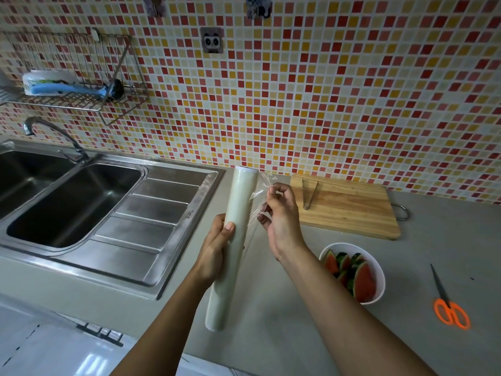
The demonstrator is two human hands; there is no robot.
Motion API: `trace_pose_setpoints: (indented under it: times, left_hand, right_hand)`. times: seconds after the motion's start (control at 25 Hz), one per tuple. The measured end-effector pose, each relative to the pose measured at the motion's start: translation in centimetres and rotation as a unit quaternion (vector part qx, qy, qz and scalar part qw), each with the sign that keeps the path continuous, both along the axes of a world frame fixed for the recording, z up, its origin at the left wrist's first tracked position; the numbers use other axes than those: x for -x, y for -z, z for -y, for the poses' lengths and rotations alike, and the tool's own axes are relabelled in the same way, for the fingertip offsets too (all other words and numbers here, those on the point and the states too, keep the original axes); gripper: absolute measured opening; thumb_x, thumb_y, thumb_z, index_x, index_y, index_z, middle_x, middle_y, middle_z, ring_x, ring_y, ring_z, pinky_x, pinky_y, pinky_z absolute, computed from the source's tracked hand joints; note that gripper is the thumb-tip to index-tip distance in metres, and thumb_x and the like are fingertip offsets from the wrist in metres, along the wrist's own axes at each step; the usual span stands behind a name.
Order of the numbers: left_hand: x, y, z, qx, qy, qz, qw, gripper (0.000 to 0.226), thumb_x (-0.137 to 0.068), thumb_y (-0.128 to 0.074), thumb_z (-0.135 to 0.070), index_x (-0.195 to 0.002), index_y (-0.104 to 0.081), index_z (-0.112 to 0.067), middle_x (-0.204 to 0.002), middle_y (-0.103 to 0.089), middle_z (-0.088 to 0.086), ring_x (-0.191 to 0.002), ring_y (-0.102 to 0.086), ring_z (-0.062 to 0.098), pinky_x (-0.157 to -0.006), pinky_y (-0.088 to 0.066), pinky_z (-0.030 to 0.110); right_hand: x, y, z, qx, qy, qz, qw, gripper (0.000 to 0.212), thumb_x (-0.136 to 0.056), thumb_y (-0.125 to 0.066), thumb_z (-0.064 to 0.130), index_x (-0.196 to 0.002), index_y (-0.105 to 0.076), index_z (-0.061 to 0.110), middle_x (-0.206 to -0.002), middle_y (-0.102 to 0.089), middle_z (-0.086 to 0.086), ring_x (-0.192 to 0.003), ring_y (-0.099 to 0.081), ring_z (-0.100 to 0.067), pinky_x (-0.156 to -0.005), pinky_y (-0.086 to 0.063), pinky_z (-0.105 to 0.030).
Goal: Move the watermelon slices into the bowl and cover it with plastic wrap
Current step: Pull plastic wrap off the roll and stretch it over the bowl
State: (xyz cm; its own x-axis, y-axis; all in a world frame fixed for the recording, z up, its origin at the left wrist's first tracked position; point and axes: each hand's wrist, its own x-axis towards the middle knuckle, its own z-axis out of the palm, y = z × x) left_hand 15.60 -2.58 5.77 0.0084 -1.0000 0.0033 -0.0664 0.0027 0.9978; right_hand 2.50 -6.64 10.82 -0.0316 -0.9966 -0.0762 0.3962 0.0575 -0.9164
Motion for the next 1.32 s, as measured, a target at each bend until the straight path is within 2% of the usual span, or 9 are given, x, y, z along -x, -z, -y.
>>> trace_pose_setpoints:
  times: [0.2,0.36,0.48,0.6,0.72,0.92,1.0,1.12,1.32]
  left_hand:
    - [0.6,-0.5,0.5,0.005,-0.061,0.053,0.997,0.041,-0.082,-0.040,-0.055,-0.116,-0.042,-0.030,-0.105,-0.054,-0.013,-0.098,-0.054,0.013,-0.075,-0.045,0.027]
    - [0.7,-1.6,1.3,0.030,-0.090,0.092,0.991,0.045,-0.081,-0.040,-0.056,-0.119,-0.041,-0.032,-0.102,-0.055,-0.012,-0.091,-0.053,0.002,-0.066,-0.040,0.020]
    - [0.0,-2.8,2.0,0.065,-0.089,0.149,0.983,0.052,-0.082,-0.041,-0.053,-0.125,-0.039,-0.024,-0.110,-0.051,-0.005,-0.095,-0.052,0.004,-0.067,-0.041,0.018]
    - [-0.7,-4.5,2.7,0.096,-0.073,0.166,0.979,0.055,-0.081,-0.043,-0.055,-0.125,-0.039,-0.023,-0.108,-0.052,-0.006,-0.094,-0.053,0.006,-0.067,-0.041,0.019]
    - [-1.1,-6.6,2.9,0.095,-0.052,0.129,0.986,0.054,-0.074,-0.042,-0.066,-0.117,-0.041,-0.033,-0.103,-0.054,-0.014,-0.093,-0.055,0.005,-0.070,-0.043,0.023]
    - [-1.4,-8.0,3.2,0.064,-0.024,0.039,0.997,0.038,-0.080,-0.045,-0.062,-0.113,-0.047,-0.043,-0.111,-0.060,-0.005,-0.103,-0.059,0.016,-0.088,-0.050,0.038]
    - [-1.4,-8.0,3.3,0.056,-0.025,0.032,0.998,0.045,-0.084,-0.044,-0.060,-0.123,-0.047,-0.037,-0.114,-0.061,-0.002,-0.104,-0.060,0.018,-0.089,-0.050,0.041]
    - [-1.3,-7.9,3.3,0.042,-0.016,0.003,0.999,0.056,-0.084,-0.044,-0.062,-0.129,-0.044,-0.029,-0.113,-0.060,0.002,-0.097,-0.063,0.019,-0.076,-0.055,0.037]
    - [-1.3,-7.4,4.2,0.032,-0.068,0.017,0.997,0.064,-0.080,-0.042,-0.067,-0.130,-0.044,-0.026,-0.115,-0.059,0.001,-0.105,-0.058,0.019,-0.096,-0.047,0.047]
  right_hand:
    - [0.2,0.1,-0.2,0.106,0.008,-0.032,0.994,0.021,-0.095,-0.051,0.023,-0.082,-0.056,0.038,-0.066,-0.054,0.018,-0.060,-0.049,0.001,-0.059,-0.046,-0.017]
    - [0.8,-0.2,0.0,0.128,-0.021,-0.020,0.991,0.016,-0.088,-0.056,0.030,-0.086,-0.058,0.046,-0.085,-0.061,0.020,-0.083,-0.059,0.001,-0.073,-0.050,-0.024]
    - [1.7,-0.3,0.2,0.135,-0.087,0.013,0.987,0.043,-0.078,-0.062,0.023,-0.107,-0.054,0.054,-0.120,-0.056,0.015,-0.113,-0.057,-0.008,-0.080,-0.051,-0.029]
    - [1.9,0.6,0.3,0.093,-0.140,-0.008,0.986,0.072,-0.074,-0.063,0.010,-0.129,-0.038,0.051,-0.132,-0.051,0.004,-0.121,-0.053,-0.015,-0.087,-0.049,-0.031]
    - [1.2,1.8,-0.2,0.063,-0.190,-0.047,0.979,0.050,-0.085,-0.061,0.007,-0.127,-0.049,0.032,-0.126,-0.060,0.001,-0.118,-0.057,-0.017,-0.091,-0.048,-0.026]
    - [-0.3,1.7,-0.7,0.115,-0.160,-0.096,0.976,0.015,-0.085,-0.066,0.009,-0.094,-0.071,0.020,-0.092,-0.073,0.008,-0.091,-0.068,-0.007,-0.078,-0.051,-0.015]
    - [-0.4,1.6,-0.7,0.117,-0.146,-0.101,0.977,0.011,-0.085,-0.065,0.007,-0.082,-0.070,0.016,-0.082,-0.073,0.005,-0.083,-0.069,-0.010,-0.077,-0.052,-0.016]
    - [0.0,1.5,-0.8,0.114,-0.158,-0.139,0.971,0.012,-0.090,-0.059,0.012,-0.079,-0.064,0.016,-0.082,-0.068,0.000,-0.078,-0.068,-0.008,-0.073,-0.049,-0.014]
    - [0.0,1.6,-1.1,0.078,-0.185,-0.157,0.967,0.015,-0.096,-0.049,0.021,-0.082,-0.054,0.021,-0.080,-0.064,0.008,-0.080,-0.065,-0.001,-0.077,-0.048,-0.022]
